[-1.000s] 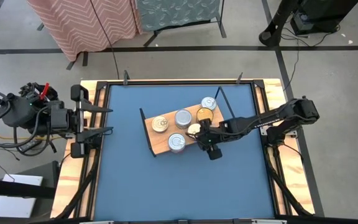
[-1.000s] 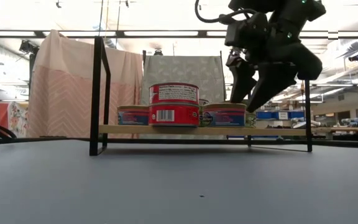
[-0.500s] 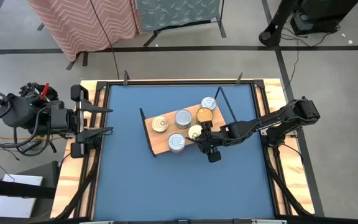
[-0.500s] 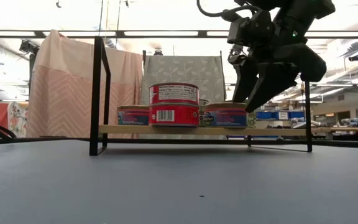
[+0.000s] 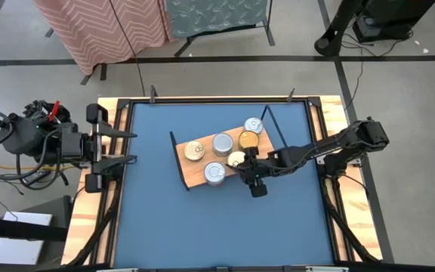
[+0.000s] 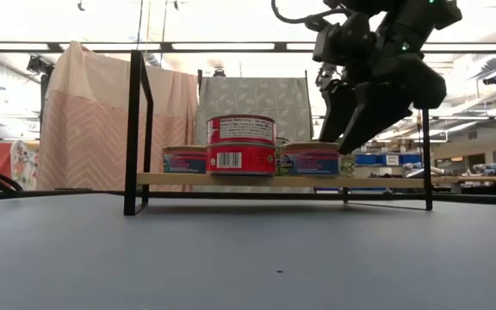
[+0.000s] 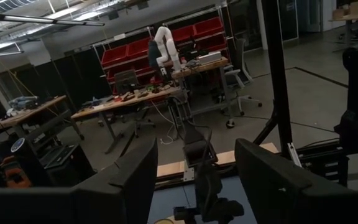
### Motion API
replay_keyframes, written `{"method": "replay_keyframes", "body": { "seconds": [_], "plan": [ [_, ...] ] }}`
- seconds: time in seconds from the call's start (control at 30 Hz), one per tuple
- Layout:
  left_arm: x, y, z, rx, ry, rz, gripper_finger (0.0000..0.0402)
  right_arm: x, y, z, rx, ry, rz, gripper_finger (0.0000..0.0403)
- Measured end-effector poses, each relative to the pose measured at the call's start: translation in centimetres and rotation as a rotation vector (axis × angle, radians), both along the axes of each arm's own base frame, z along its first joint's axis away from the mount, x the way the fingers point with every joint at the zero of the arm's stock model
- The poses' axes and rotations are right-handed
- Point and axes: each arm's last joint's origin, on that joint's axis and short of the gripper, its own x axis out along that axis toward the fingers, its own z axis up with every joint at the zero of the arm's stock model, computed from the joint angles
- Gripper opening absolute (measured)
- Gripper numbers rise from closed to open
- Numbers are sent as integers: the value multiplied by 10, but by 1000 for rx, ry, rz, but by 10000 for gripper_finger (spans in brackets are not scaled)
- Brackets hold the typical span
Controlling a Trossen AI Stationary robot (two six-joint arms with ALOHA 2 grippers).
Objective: Stack canned seafood by type on shelf
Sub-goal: Stack the blue/pink tuna can on top of the blue/pink tuna can on the shelf
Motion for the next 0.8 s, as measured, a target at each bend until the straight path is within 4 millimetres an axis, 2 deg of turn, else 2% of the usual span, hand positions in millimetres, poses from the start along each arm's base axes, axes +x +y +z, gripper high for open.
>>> {"method": "replay_keyframes", "body": {
  "seconds": [0.27,0.47,0.63,0.8],
  "plan": [
    [0,-1,0,-30,-4,-26,218,-7,-1,-17,-11,-38,-79,325],
    [0,-1,1,-34,-10,-27,218,-4,12,-11,-109,-78,-82,315],
    [0,-1,1,-36,-12,-27,218,-5,17,-11,-82,-89,-117,280],
    [0,-1,2,-38,-14,-27,218,-5,27,-7,-75,-99,-72,213]
  ]
}}
